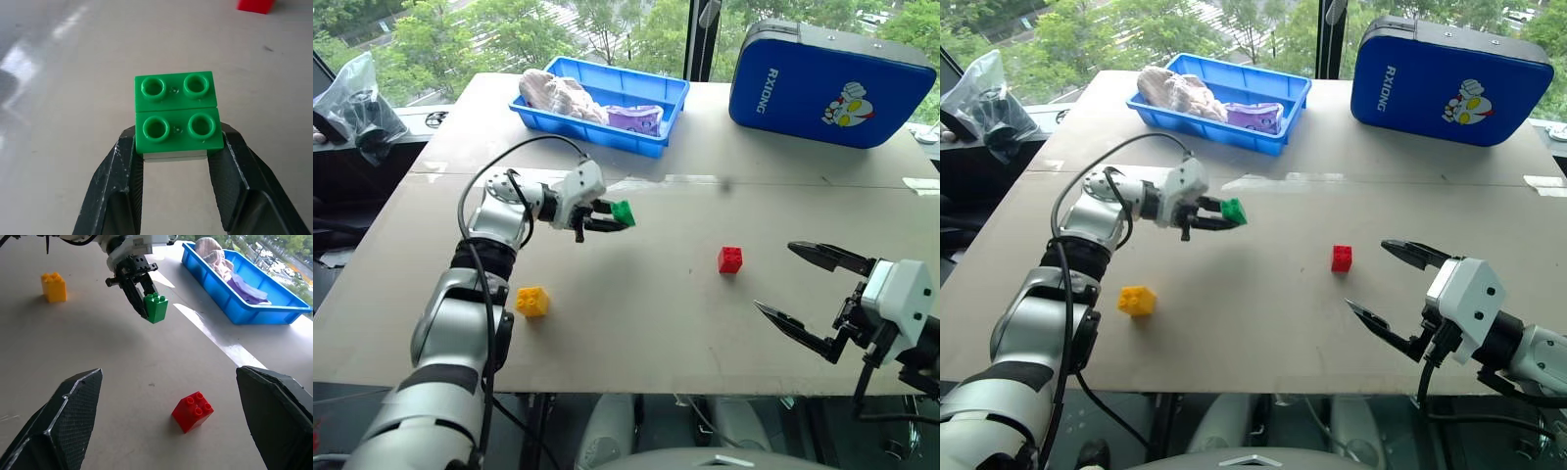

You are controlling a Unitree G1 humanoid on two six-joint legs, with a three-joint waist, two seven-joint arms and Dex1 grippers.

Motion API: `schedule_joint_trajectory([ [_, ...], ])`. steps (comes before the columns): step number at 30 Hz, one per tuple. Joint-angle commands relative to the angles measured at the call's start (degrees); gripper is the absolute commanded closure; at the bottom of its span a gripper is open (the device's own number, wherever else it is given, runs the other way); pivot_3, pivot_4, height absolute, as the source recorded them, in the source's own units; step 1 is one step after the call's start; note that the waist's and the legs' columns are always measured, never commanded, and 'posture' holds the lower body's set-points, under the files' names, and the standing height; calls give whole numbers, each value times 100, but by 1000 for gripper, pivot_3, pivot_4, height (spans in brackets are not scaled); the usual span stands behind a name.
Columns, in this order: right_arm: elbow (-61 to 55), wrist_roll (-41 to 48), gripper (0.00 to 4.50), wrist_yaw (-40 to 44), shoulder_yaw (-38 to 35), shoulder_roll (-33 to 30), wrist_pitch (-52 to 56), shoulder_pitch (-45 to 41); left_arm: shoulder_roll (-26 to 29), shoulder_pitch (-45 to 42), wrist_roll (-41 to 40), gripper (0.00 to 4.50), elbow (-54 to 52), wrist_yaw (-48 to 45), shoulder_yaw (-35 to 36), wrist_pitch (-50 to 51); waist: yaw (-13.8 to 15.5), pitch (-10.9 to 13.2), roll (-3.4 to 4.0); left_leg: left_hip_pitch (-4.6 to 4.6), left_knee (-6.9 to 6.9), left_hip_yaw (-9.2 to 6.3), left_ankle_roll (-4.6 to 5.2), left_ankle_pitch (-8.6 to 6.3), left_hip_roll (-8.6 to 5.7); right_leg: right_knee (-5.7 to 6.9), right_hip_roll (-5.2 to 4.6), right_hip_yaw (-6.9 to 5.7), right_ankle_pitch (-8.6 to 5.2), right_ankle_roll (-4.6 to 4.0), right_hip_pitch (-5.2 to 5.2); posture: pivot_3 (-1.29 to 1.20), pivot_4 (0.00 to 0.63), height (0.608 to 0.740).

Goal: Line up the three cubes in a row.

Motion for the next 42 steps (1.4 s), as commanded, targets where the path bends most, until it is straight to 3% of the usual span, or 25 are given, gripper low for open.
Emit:
schedule_joint_trajectory([
  [1,-88,153,0,236,-352,-99,-168,246,-124,91,-38,3230,-1065,69,-163,488,-1,0,0,0,3,-2,0,0,0,2,0,-1,0,0,1,0,150,740],
  [12,103,-118,0,559,-603,-89,-503,862,-186,223,338,3230,-1947,213,-806,1296,-9,-3,3,6,3,2,0,0,2,5,7,4,-12,20,3,0,150,740],
  [30,28,-115,0,362,-421,-58,-508,840,-132,244,508,3230,-1661,171,-1002,933,-6,-4,3,6,4,0,0,0,2,5,6,3,-12,20,3,0,150,740],
  [32,10,-109,0,328,-433,-61,-489,861,-150,224,567,2185,-1585,209,-1025,831,-6,-4,3,6,4,1,0,0,2,5,6,3,-12,20,3,0,150,740],
  [37,-40,-59,0,280,-458,-82,-442,902,-180,243,479,73,-1663,179,-924,840,-6,-4,3,6,4,1,0,0,1,5,6,4,-12,20,3,0,150,740],
  [42,-47,-16,0,304,-457,-112,-437,905,514,449,69,73,-2512,-100,-439,1703,-36,-3,4,6,3,2,0,0,6,5,8,5,-12,20,1,0,150,740],
])
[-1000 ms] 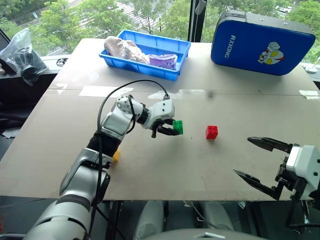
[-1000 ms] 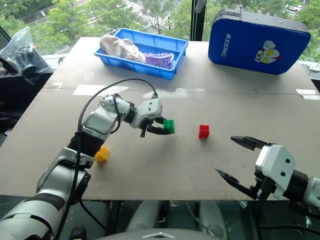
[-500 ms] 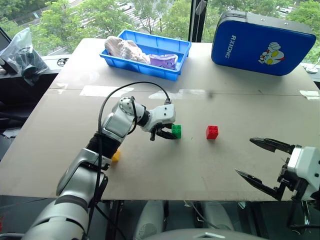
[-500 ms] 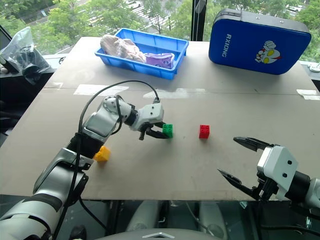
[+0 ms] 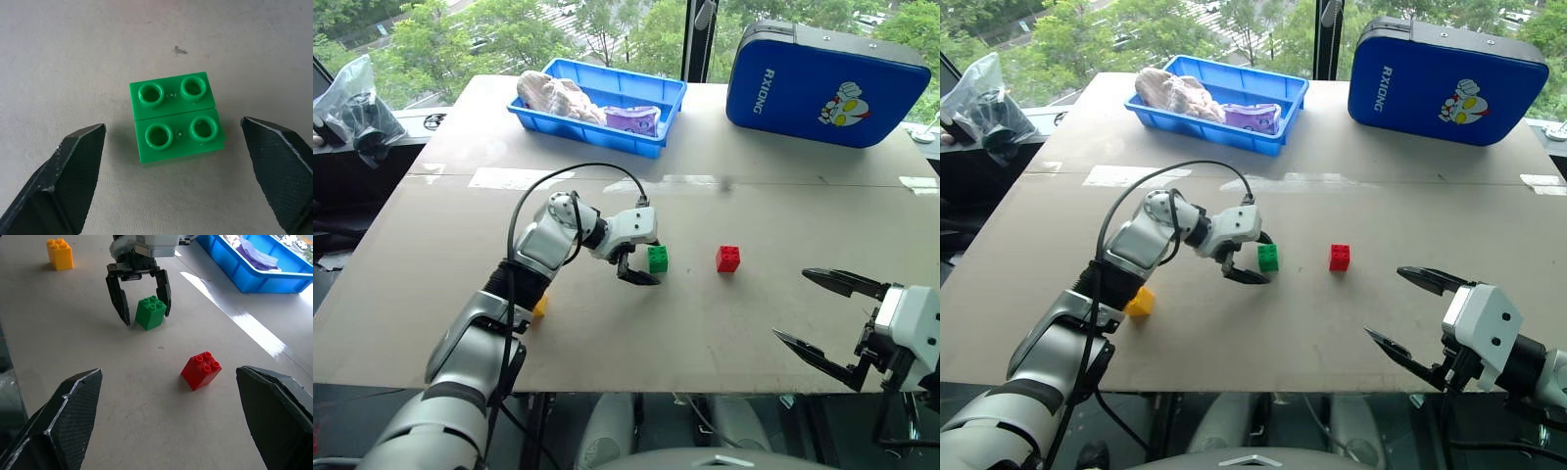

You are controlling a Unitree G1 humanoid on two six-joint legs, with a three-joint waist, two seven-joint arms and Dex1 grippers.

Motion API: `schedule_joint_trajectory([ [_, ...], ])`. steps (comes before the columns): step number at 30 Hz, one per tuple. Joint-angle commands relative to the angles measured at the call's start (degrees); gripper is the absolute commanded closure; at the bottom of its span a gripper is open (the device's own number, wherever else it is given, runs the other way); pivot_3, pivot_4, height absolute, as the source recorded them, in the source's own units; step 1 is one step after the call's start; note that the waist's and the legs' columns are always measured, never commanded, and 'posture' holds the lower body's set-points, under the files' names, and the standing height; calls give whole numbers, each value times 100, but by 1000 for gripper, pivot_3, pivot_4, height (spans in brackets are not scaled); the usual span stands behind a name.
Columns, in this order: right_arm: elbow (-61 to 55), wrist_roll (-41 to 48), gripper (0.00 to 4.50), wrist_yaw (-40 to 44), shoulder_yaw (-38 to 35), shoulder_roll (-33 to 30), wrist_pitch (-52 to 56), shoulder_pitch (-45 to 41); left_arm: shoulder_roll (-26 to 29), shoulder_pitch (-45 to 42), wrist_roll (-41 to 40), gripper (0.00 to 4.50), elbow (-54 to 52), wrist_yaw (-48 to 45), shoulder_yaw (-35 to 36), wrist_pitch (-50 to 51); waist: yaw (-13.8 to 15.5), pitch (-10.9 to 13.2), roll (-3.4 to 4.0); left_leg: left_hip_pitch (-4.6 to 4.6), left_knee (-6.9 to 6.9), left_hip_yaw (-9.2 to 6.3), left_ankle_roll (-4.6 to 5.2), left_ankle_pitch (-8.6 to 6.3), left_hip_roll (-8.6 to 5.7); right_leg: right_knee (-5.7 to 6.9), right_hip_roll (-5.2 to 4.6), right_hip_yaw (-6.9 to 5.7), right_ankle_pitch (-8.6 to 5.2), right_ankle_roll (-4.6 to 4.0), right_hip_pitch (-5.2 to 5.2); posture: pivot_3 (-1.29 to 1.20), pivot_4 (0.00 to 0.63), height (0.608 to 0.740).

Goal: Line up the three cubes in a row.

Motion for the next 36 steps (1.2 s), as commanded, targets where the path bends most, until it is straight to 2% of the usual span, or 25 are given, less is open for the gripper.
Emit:
schedule_joint_trajectory([
  [1,-138,122,0,23,-49,-51,-58,-40,713,277,-502,73,-1037,-190,701,776,-25,0,1,1,-1,2,0,0,3,0,2,1,0,0,-1,0,150,740],
  [6,162,161,0,246,287,-143,-155,-361,1596,1147,-1150,73,-2694,389,1884,2907,-66,-1,5,4,-2,0,-1,0,12,1,3,-1,-2,1,-1,0,150,740],
  [9,411,121,0,378,582,-199,-225,-665,1759,1733,-1611,73,-3519,955,2856,4179,-46,-2,4,5,-1,2,-1,0,11,0,-1,0,-4,3,0,0,150,740],
  [12,635,169,0,489,980,-251,-242,-1148,1868,2708,-1664,73,-4049,1536,4022,4807,-39,-2,3,6,0,2,-1,0,11,-1,-2,-1,-17,-17,0,0,150,740],
  [15,807,159,0,593,1250,-257,-266,-1424,1414,3213,-1746,73,-4680,2313,4852,5804,-52,-2,3,10,-4,-1,-2,0,12,1,-2,-1,-16,-16,1,0,150,740],
  [17,973,127,0,702,1372,-276,-303,-1521,696,3374,-1666,73,-5442,2960,5349,6686,27,-3,1,7,-2,-6,-2,1,12,0,-1,-7,-11,-9,1,0,150,740],
  [19,1114,156,0,815,1420,-299,-335,-1618,236,3930,-1466,73,-6269,3513,5626,6996,36,-10,-10,3,5,-9,-2,0,4,0,-7,-8,-9,-7,7,0,150,740],
  [23,1230,189,0,916,1555,-339,-319,-1839,-263,4571,-1469,73,-7111,4034,5881,7023,20,-19,-26,6,5,-9,-2,0,3,-3,-13,2,8,-22,10,0,150,740],
  [26,1280,224,0,1013,1576,-385,-312,-1909,-561,4867,-1445,73,-7566,4427,5798,7117,34,-20,-23,25,5,-21,-5,1,6,-2,-16,0,-8,-38,29,0,150,740],
  [29,1326,253,0,1077,1587,-416,-295,-1966,-808,5196,-1401,73,-7836,4866,5421,6967,23,-20,-25,97,-12,-16,-6,-2,6,-9,-41,2,-20,-24,98,0,150,740],
  [36,1493,306,0,1300,1552,-525,-348,-2120,-1461,5257,-1202,73,-7779,5859,4754,6655,23,-20,-24,97,-12,-16,-5,-2,5,-10,-43,2,-20,-24,96,0,150,740],
])
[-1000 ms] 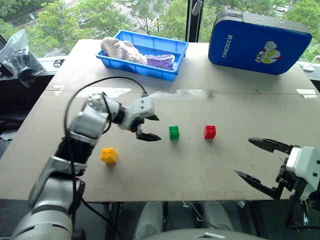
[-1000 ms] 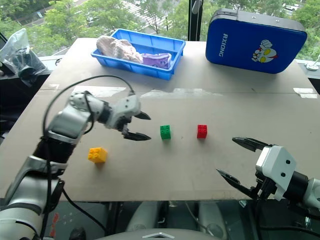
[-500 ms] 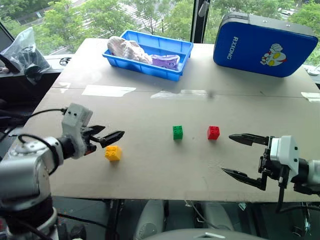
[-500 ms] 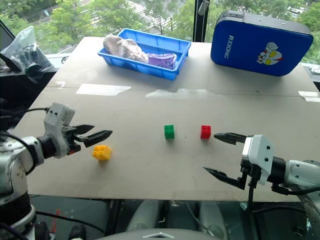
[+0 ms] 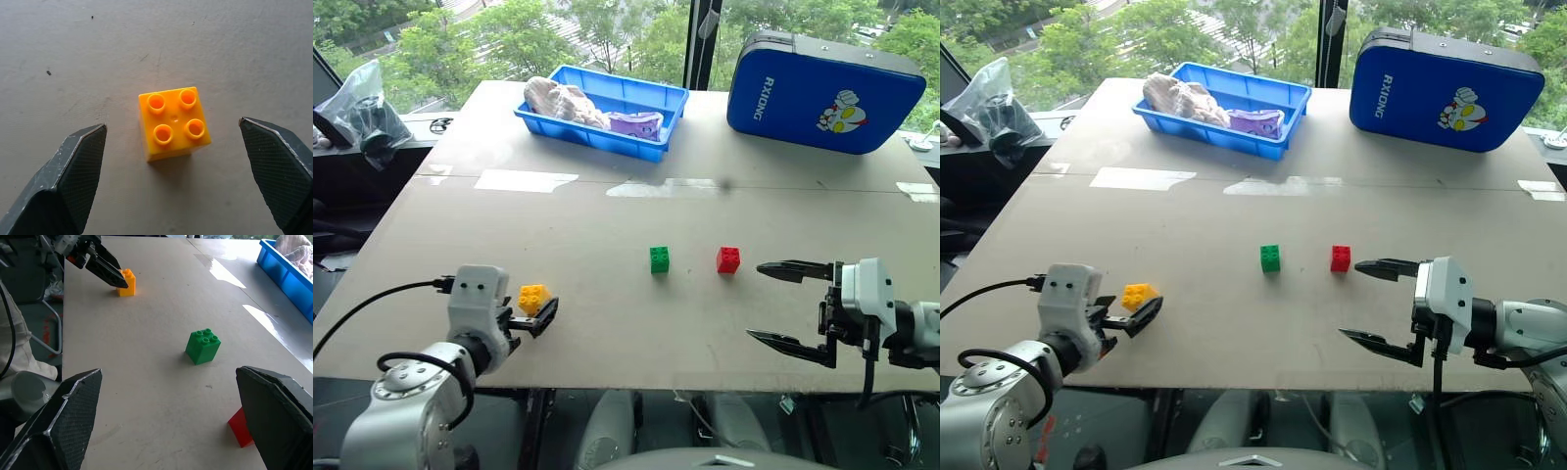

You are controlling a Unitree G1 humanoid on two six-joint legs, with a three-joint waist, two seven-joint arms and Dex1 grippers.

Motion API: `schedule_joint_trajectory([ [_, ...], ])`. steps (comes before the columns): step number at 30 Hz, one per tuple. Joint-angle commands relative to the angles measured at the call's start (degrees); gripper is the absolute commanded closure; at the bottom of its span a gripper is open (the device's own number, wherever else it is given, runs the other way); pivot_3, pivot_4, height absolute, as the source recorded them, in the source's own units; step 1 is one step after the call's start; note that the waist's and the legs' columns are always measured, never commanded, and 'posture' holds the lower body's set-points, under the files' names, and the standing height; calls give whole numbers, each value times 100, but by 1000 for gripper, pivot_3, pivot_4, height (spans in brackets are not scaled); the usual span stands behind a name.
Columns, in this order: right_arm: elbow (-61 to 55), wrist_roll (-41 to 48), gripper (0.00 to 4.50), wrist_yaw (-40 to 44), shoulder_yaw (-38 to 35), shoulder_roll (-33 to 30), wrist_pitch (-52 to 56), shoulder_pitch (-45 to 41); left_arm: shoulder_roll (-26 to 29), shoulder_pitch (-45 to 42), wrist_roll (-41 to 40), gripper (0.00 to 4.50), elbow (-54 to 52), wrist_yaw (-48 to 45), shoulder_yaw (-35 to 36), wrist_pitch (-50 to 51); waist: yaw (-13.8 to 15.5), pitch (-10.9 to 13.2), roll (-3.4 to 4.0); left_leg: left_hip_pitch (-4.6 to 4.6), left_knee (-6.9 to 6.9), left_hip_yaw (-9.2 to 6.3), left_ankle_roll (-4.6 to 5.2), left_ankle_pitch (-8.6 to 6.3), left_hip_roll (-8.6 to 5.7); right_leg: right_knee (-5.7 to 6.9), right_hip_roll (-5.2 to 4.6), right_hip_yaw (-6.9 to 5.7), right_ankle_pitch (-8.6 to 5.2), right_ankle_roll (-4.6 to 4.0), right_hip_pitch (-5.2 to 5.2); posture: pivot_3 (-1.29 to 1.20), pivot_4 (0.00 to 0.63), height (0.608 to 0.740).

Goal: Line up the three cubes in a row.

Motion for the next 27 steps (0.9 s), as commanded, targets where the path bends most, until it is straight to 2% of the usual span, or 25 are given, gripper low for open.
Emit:
schedule_joint_trajectory([
  [1,22,129,0,129,-87,-74,-125,-148,-146,34,181,73,-95,499,-230,-334,0,0,0,-1,-1,0,0,0,0,0,0,0,0,0,-1,0,150,740],
  [9,-143,534,0,348,-161,-87,-165,-363,-656,226,334,73,69,1209,-695,-891,-1,1,-1,-3,-3,4,1,-1,0,-3,-3,1,0,-1,-2,0,150,740],
  [16,-287,689,0,358,-37,-285,-30,-691,-856,336,359,73,48,1499,-708,-1115,-4,2,-1,-4,-3,2,1,-1,0,-6,-4,-2,-1,0,-3,0,150,740],
  [20,-314,656,0,335,-30,-342,19,-676,-877,405,331,1081,101,1531,-726,-1263,10,2,-1,-7,-7,1,1,-1,0,-8,-4,-4,-1,0,-5,0,150,740],
  [21,-312,643,0,335,-31,-352,20,-660,-866,420,331,1571,123,1531,-728,-1304,8,2,-1,-9,-7,0,0,-1,0,-10,-5,-5,-1,0,-5,0,150,740],
  [22,-312,633,0,334,-39,-358,17,-641,-848,438,334,1802,135,1529,-737,-1349,5,2,-1,-9,-7,1,1,-1,0,-11,-5,-5,-1,0,-5,0,150,740],
  [24,-323,639,0,290,-49,-355,38,-632,-789,448,341,2778,198,1512,-737,-1474,1,2,-1,-10,-7,1,1,-1,0,-14,-6,-4,-1,0,-5,0,150,740],
  [25,-331,641,0,263,-50,-351,51,-632,-734,455,345,3066,239,1490,-750,-1550,1,3,-1,-10,-7,1,1,-1,0,-14,-6,-4,-1,0,-5,0,150,740],
  [27,-358,648,0,210,-61,-341,76,-616,-646,453,325,3066,317,1431,-751,-1703,1,3,0,-10,-9,0,0,-2,1,-14,-6,-6,-1,0,-7,0,150,740],
])
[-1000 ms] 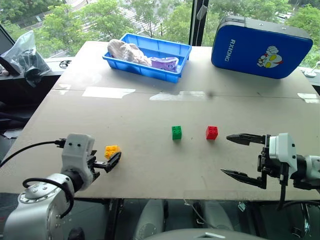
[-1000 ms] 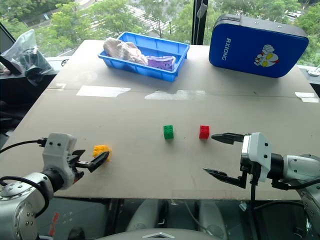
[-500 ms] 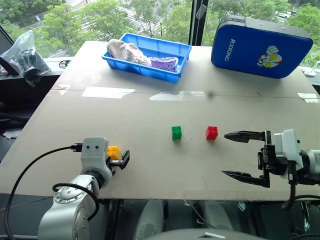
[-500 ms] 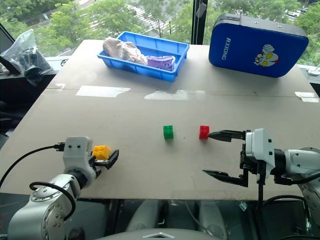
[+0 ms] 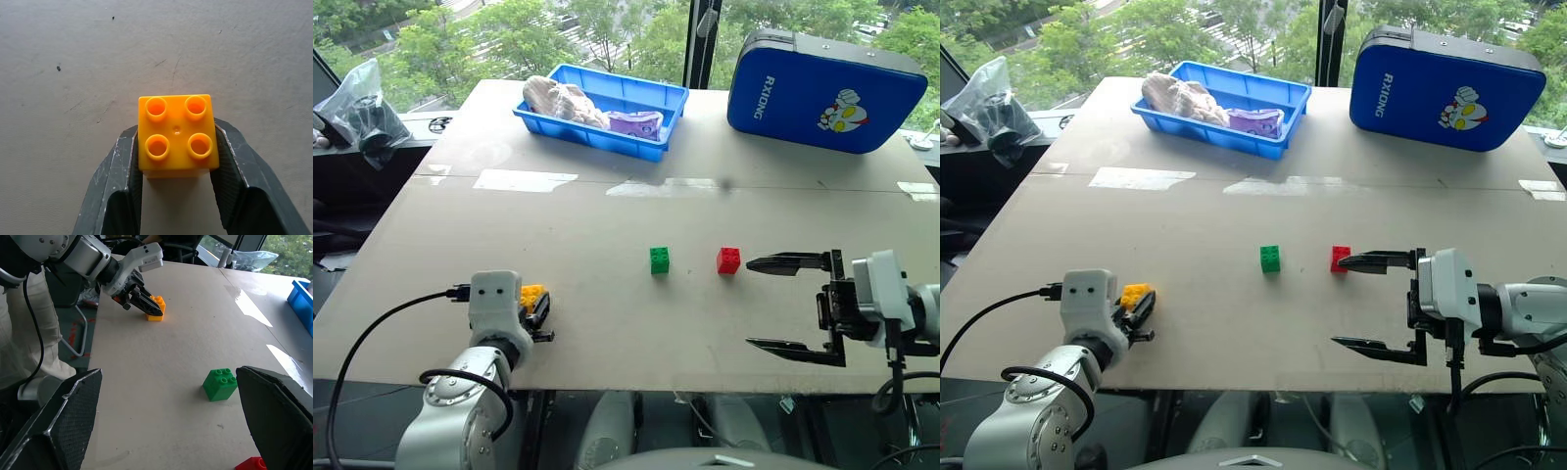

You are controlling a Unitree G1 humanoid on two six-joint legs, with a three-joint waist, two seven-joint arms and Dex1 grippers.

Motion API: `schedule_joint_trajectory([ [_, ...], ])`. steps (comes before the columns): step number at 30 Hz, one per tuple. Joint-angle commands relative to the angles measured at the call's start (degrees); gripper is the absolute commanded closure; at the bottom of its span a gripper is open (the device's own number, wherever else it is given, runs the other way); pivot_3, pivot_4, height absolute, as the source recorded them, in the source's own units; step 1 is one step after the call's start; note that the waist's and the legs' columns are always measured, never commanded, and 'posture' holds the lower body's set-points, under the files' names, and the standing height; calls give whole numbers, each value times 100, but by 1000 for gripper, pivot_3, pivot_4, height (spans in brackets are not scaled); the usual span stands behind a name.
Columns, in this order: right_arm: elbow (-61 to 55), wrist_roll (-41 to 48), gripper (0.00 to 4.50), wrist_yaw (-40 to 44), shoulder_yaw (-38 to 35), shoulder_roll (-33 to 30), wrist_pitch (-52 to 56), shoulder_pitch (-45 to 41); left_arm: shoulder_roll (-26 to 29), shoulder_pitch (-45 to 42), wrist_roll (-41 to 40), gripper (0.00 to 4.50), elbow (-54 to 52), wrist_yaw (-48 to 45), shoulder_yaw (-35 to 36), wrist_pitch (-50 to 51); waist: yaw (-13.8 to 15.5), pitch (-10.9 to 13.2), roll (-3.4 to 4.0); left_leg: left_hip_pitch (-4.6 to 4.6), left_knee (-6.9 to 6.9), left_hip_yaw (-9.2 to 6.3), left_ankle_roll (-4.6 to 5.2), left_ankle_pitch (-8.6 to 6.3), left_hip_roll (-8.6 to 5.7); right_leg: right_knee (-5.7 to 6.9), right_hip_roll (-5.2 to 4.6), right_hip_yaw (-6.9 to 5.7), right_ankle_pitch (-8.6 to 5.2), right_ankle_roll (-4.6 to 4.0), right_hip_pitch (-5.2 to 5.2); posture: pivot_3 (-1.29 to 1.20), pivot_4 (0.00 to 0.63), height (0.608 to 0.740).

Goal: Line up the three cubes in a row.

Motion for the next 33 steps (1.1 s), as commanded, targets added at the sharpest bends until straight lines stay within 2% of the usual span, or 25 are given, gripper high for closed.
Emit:
schedule_joint_trajectory([
  [1,-182,74,0,-120,-76,-48,41,19,246,8,-22,3066,100,-104,-24,-444,0,0,1,0,-1,0,0,0,0,0,0,0,0,0,-1,0,150,740],
  [6,-296,103,0,-254,-148,-21,96,135,913,-271,-361,3066,690,-784,278,-1070,2,3,2,-6,-3,0,-1,0,1,-3,-3,-1,0,0,-7,0,150,740],
  [8,-322,121,0,-308,-162,-18,107,161,1365,-548,-855,3066,1022,-1570,330,-1369,8,6,6,-7,-4,-1,-1,-1,1,-3,-4,-2,-1,-1,-9,0,150,740],
  [11,-339,121,0,-403,-144,1,111,174,2420,-1095,-1684,3066,1925,-3176,176,-1552,8,10,12,-11,-4,-4,-24,-14,1,-5,-7,-8,-1,-2,-16,0,150,740],
  [14,-400,108,0,-532,-91,22,132,187,3539,-1887,-1767,3066,3417,-4727,-334,-2423,4,18,23,-15,-5,2,-27,-15,1,-8,-8,-7,-2,-4,-24,0,150,740],
  [17,-482,5,0,-607,-97,32,60,307,4186,-3051,-1107,3066,5340,-6184,-1410,-4159,9,26,38,-26,-14,17,-2,-1,-3,-9,-4,-17,-3,-5,-40,0,150,740],
  [21,-588,-35,0,-655,-194,28,18,518,4120,-4347,-543,3066,6955,-7223,-2328,-5524,14,25,38,-93,-9,24,7,-2,-4,-16,2,-15,14,-28,-95,0,150,740],
  [25,-764,-61,0,-795,-169,53,22,636,3788,-5160,-117,3066,8007,-7618,-2840,-6490,2,26,34,-110,-1,30,30,-15,-10,-23,19,-14,14,-17,-100,0,150,740],
  [28,-861,-91,0,-924,-119,76,35,646,3596,-5464,15,3066,8419,-7827,-2999,-6842,-2,27,33,-110,0,33,36,-19,-13,-26,21,-11,21,9,-99,0,150,740],
  [33,-945,-144,0,-1032,-86,112,26,710,3524,-5448,78,3066,8509,-8030,-3074,-7145,-17,28,32,-107,3,33,37,-19,-9,-20,27,-7,22,11,-99,0,150,740],
])
